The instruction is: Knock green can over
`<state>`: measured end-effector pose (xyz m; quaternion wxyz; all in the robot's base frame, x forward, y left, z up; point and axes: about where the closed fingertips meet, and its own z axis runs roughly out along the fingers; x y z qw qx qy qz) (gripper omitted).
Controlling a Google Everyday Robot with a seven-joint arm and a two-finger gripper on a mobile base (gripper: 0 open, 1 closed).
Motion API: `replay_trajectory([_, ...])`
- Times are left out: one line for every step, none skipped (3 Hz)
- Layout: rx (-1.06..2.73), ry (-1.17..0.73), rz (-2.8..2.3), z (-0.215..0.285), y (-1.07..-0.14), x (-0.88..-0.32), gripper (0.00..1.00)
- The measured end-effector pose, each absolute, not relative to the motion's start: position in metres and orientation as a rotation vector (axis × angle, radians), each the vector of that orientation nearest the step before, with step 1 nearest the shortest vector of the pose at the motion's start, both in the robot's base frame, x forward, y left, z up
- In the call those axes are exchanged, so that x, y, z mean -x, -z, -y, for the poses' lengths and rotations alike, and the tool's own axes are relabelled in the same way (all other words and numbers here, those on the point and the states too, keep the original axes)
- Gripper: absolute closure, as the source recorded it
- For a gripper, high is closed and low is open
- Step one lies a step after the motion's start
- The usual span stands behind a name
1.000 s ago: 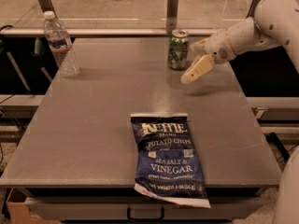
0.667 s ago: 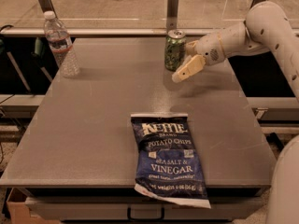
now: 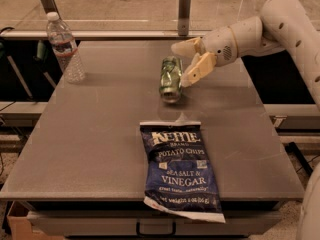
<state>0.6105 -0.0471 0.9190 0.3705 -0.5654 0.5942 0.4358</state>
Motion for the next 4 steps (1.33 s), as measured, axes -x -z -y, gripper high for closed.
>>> replay_trajectory([1.485,-1.182,-1.471,0.039,-0.933,-0.59,0.0])
replay_trajectory([1.475,-1.142,-1.47,0.057,-0.939,-0.595,0.0])
replay_trajectory([1.461,-1.041,-1.465,0.093,-0.955,-0.609,0.0])
replay_trajectory([1.449,-1.003,-1.445,0.098,-0.97,-0.615,0.0])
